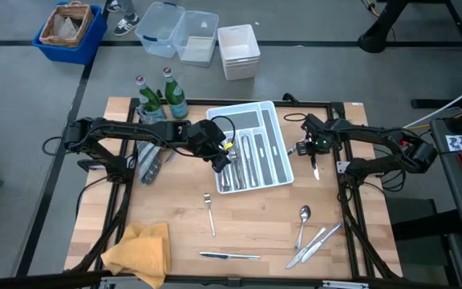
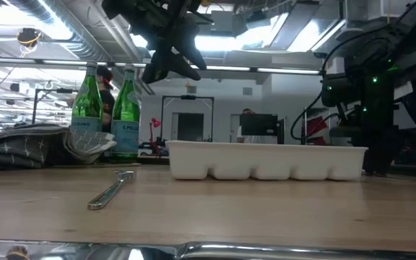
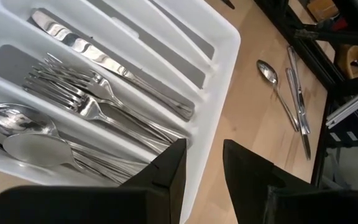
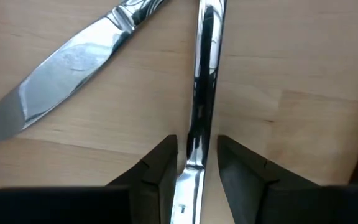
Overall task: Sort silverware
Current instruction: Put the silver table knife into the silverware tray
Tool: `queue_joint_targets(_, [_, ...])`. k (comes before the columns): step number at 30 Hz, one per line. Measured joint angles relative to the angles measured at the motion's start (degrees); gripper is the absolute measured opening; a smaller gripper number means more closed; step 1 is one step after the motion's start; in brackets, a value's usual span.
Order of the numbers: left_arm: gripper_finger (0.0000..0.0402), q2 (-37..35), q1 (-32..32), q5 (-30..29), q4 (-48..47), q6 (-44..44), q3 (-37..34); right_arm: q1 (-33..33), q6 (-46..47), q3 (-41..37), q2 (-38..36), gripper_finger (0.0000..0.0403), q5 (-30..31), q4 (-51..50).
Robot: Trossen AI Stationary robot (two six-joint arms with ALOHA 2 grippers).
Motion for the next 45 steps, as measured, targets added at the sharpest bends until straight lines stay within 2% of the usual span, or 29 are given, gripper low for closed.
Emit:
queue_joint_targets(3, [0.0095, 0.0, 0.0, 0.0, 0.02, -0.01, 0.01, 0.0, 0.02, -0.04, 0.01, 0.0104, -0.02, 0.15])
queue_joint_targets(10, [0.0095, 0.0, 0.0, 0.0, 0.0, -0.02, -0.01, 0.04, -0.21, -0.09, 0.09, 0.0042, 0.85, 0.37])
queue_joint_targets(13, [0.0095, 0.0, 0.0, 0.0, 0.0, -0.02, 0.01, 0.04, -1.27, -0.11, 0.09, 0.003, 0.88, 0.33])
queue_joint_targets(19, [0.0095, 0.0, 0.0, 0.4, -0.04, 0.0, 0.0, 0.04, -1.28, -0.15, 0.11, 0.0041, 0.73, 0.33])
queue_joint_targets(28, [0.0095, -1.3, -0.04, 2.51, -3.56, 0.0, 0.01, 0.02, -1.41, 0.64, 0.09, 0.0036, -0.43, -0.03])
queue_joint_targets(39, [0.0095, -1.49, -0.02, 2.62, -4.68, 0.0, 0.0, 0.02, -2.82, 6.96, 0.25, 0.0039, -2.35, 0.09])
queue_joint_targets(45, [0.0095, -1.49, -0.02, 2.62, -6.73, 0.0, 0.01, 0.02, -4.38, 11.04, 0.21, 0.0039, -6.11, 0.36])
